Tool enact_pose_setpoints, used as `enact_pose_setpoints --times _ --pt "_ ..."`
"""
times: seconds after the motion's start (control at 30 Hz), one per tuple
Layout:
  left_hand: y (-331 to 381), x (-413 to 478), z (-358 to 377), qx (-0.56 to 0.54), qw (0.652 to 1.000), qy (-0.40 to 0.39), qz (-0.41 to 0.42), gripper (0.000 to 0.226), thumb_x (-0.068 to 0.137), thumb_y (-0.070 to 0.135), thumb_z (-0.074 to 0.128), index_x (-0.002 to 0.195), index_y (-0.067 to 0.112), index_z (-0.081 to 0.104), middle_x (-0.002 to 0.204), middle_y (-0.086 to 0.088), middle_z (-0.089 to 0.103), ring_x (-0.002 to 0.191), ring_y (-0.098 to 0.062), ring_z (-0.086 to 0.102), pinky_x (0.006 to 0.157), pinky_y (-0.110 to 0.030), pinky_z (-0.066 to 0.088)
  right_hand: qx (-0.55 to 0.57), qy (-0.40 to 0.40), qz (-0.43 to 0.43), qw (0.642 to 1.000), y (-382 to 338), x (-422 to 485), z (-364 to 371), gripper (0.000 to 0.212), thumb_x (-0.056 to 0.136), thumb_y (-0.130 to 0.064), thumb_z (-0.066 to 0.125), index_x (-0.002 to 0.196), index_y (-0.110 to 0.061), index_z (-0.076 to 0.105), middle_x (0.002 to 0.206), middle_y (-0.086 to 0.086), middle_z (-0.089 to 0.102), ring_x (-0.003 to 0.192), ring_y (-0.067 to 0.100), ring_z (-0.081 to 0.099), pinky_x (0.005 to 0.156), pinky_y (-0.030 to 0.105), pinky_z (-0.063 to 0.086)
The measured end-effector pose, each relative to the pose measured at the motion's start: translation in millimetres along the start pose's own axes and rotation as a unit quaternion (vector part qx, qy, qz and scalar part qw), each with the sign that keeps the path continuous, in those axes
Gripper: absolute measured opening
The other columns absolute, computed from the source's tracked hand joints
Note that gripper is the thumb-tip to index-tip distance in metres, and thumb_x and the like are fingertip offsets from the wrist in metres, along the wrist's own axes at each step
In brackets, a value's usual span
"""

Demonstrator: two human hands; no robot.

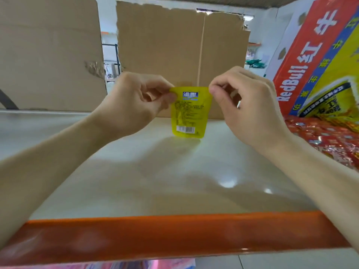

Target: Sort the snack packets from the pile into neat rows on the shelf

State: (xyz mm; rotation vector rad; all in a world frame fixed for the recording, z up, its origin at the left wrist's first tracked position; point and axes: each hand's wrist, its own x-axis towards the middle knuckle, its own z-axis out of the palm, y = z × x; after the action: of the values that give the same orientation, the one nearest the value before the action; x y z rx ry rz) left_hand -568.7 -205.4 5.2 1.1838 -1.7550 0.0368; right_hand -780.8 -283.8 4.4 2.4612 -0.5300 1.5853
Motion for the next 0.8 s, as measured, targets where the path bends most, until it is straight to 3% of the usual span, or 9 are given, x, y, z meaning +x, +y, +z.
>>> enact_pose_setpoints --times 0.07,0.17,0.3,0.43,0.47,0.53,0.6,0.67,0.8 --pt "3.9 2.4 -4.2 -0.037 0.999 0.03 0.001 0.022 0.093 0.011 0.066 0.085 0.031 0.07 0.07 0.01 0.068 0.064 -0.003 0.06 0.065 -0.016 0.047 0.023 -0.012 0.034 0.999 -2.1 0.0 0.4 0.017 0.096 -0.021 0.056 0.09 -0.01 0.067 0.084 -0.005 0.057 0.069 0.01 0.052 0.065 0.017 0.04" --pt "3.8 4.3 -9.1 -0.066 0.996 0.053 -0.015 0.022 0.093 0.008 0.066 0.084 0.027 0.07 0.064 0.017 0.067 0.063 0.001 0.061 0.064 -0.013 0.045 0.025 -0.115 0.088 0.989 -0.2 -5.8 3.8 0.032 0.093 -0.045 0.047 0.095 -0.019 0.065 0.09 -0.01 0.057 0.074 0.009 0.057 0.066 0.018 0.042" --pt "6.4 3.3 -10.8 -0.098 0.993 0.052 -0.026 0.015 0.093 0.005 0.064 0.086 0.017 0.07 0.062 0.016 0.067 0.06 0.003 0.06 0.063 -0.01 0.044 0.041 -0.215 0.067 0.974 0.0 -12.6 9.3 0.028 0.091 -0.042 0.049 0.098 -0.018 0.064 0.089 -0.015 0.057 0.074 0.004 0.055 0.062 0.013 0.035" --pt "6.3 2.5 -9.3 -0.084 0.994 0.058 -0.035 0.007 0.094 0.007 0.065 0.092 0.012 0.07 0.067 0.01 0.07 0.063 -0.001 0.065 0.065 -0.014 0.047 0.049 -0.191 0.048 0.979 0.1 -11.9 13.6 0.03 0.094 -0.029 0.048 0.076 -0.006 0.058 0.064 0.002 0.058 0.061 0.02 0.054 0.059 0.037 0.04" --pt "5.3 2.0 -7.8 -0.062 0.995 0.068 -0.037 0.002 0.093 0.01 0.066 0.093 0.012 0.068 0.07 0.008 0.071 0.063 -0.003 0.067 0.065 -0.016 0.047 0.052 -0.181 0.05 0.981 0.6 -11.5 13.7 0.03 0.094 -0.026 0.048 0.075 -0.005 0.058 0.06 0.006 0.055 0.058 0.025 0.052 0.058 0.039 0.04" --pt "3.7 1.0 -3.9 0.007 0.993 0.111 -0.046 0.015 0.091 0.019 0.071 0.092 0.014 0.056 0.073 0.004 0.072 0.061 -0.006 0.069 0.064 -0.025 0.05 0.038 -0.146 0.042 0.988 1.2 -11.5 13.1 0.03 0.093 -0.022 0.049 0.071 -0.004 0.056 0.055 0.005 0.047 0.054 0.023 0.041 0.054 0.035 0.035" --pt "6.6 0.1 -1.9 0.047 0.988 0.133 -0.065 0.028 0.089 0.026 0.072 0.089 0.014 0.046 0.072 0.002 0.071 0.058 -0.008 0.069 0.064 -0.031 0.053 0.007 -0.112 0.025 0.993 -0.8 -10.6 12.1 0.029 0.092 -0.019 0.051 0.068 -0.003 0.053 0.055 0.003 0.041 0.056 0.022 0.033 0.053 0.031 0.027" --pt "10.8 -1.2 -1.2 0.019 0.991 0.104 -0.077 0.031 0.093 0.033 0.068 0.084 0.008 0.051 0.071 -0.002 0.071 0.058 -0.009 0.069 0.064 -0.036 0.055 -0.016 -0.103 -0.012 0.995 -4.5 -10.0 12.6 0.028 0.093 -0.017 0.052 0.067 -0.005 0.048 0.06 0.0 0.038 0.056 0.019 0.032 0.053 0.032 0.026" --pt "19.3 -4.1 4.5 -0.02 0.995 0.05 -0.081 0.051 0.095 0.049 0.056 0.072 0.004 0.066 0.062 -0.001 0.071 0.06 -0.008 0.069 0.065 -0.035 0.058 -0.113 -0.135 -0.11 0.978 -17.1 -13.3 17.0 0.026 0.097 -0.023 0.044 0.081 -0.009 0.059 0.074 0.003 0.048 0.056 0.032 0.048 0.045 0.04 0.043"
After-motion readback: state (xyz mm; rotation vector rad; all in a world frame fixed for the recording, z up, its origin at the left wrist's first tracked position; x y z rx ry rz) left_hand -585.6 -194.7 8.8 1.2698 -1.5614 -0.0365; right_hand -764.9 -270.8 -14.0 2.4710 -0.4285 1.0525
